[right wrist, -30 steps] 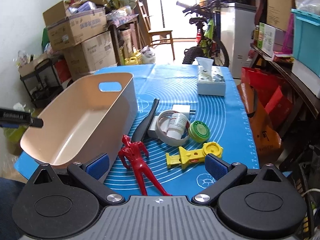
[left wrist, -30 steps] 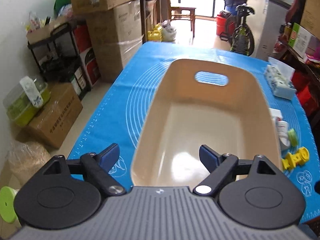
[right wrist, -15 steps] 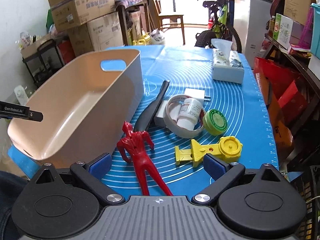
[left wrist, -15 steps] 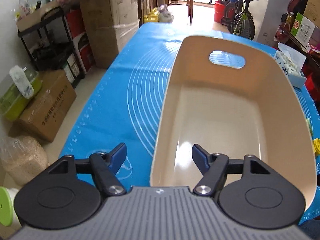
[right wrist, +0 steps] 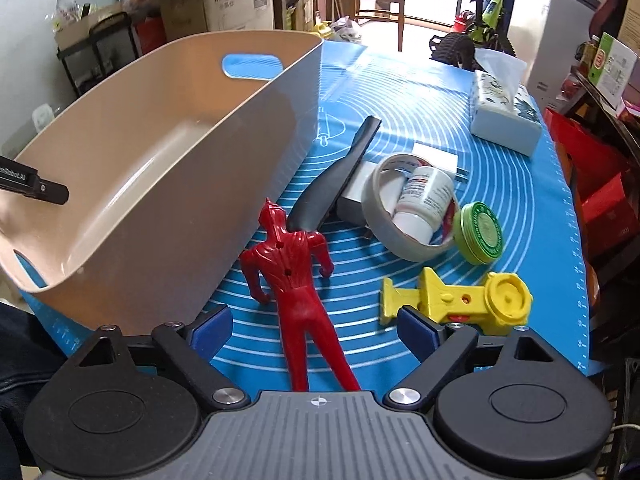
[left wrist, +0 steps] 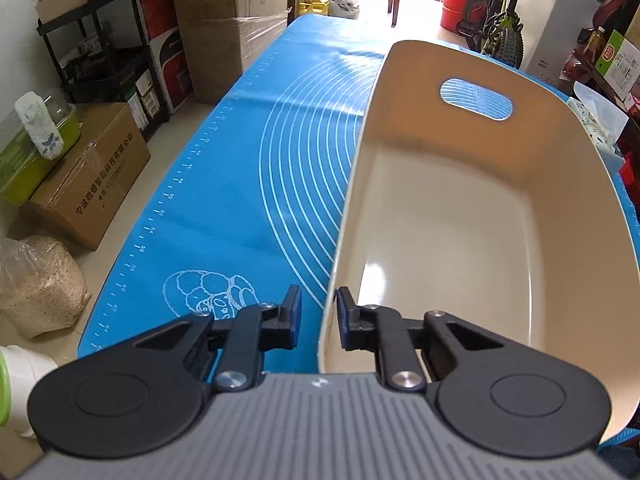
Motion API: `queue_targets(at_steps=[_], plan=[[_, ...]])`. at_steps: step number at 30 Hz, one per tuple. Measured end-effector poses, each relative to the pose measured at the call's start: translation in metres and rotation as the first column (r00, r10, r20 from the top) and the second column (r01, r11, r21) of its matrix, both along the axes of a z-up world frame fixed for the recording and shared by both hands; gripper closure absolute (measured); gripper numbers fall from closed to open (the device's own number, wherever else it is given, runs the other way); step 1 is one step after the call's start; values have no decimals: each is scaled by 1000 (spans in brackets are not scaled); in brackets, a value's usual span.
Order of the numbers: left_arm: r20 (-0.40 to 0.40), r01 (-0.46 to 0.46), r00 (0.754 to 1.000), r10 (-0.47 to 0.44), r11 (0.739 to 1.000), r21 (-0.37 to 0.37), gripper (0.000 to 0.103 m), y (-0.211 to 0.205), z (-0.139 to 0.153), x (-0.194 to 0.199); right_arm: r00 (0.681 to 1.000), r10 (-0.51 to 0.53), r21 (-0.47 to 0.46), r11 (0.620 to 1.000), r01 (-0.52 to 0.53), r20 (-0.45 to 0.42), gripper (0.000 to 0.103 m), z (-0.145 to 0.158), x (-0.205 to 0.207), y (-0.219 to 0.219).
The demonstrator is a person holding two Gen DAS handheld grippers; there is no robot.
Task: Organize rigid objects
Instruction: 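Grasp the beige basket rim with the left tool while the right tool approaches the red figure, then grasp the red action figure with the right tool and lift it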
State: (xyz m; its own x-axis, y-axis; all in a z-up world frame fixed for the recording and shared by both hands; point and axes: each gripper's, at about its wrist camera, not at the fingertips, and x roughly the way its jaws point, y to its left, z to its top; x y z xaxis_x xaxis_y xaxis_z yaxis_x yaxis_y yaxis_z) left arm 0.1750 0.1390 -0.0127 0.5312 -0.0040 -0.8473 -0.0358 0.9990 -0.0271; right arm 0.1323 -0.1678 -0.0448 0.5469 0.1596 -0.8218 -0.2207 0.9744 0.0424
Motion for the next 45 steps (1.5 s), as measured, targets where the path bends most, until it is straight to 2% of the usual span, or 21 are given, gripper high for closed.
queue_targets(at_steps=[1, 2, 12, 15, 17, 19, 25, 31, 35, 39, 45], plan=[[1, 5, 1000, -5, 1000, -2, 88, -1, 0, 0, 1000, 3, -5, 1000, -3, -2, 15, -1, 1, 1], [2, 14, 1000, -14, 1000, -8, 95, -2, 0, 0, 1000, 7, -9, 1000, -7, -5, 17, -2, 3, 2], [17, 18, 1000, -18, 1000, 11, 94, -8, -1, -1, 999, 20, -57, 998, -22, -33, 29, -14, 20, 11], [20, 15, 1000, -15, 1000, 7, 94, -7, -1, 0, 998, 27, -70, 997, -31, -61, 43, -20, 25, 14], [20, 11, 1000, -11, 1000, -2, 94, -5, -1, 0, 997, 38, -48, 998, -41, -66, 57, -20, 26, 14], [20, 9, 1000, -9, 1000, -3, 94, -6, -1, 0, 997, 41, -47, 998, -44, -68, 64, -19, 26, 14], [21, 8, 1000, -8, 1000, -5, 94, -5, -1, 1, 999, 31, -3, 1000, -31, -21, 64, -5, 17, 7], [21, 8, 1000, -8, 1000, -5, 94, -4, -1, 1, 998, -19, -5, 1000, 19, 56, 64, 21, 12, -6], [22, 8, 1000, -8, 1000, -8, 94, -4, -2, 0, 988, -66, 3, 998, 66, 141, 64, 49, 16, -15], [23, 7, 1000, -7, 1000, -11, 94, -4, -2, -1, 970, -89, 48, 996, 80, 228, 64, 84, 21, -15], [24, 6, 1000, -6, 1000, -12, 94, -4, -2, -1, 953, -58, 111, 994, 26, 298, 64, 124, 34, 10]])
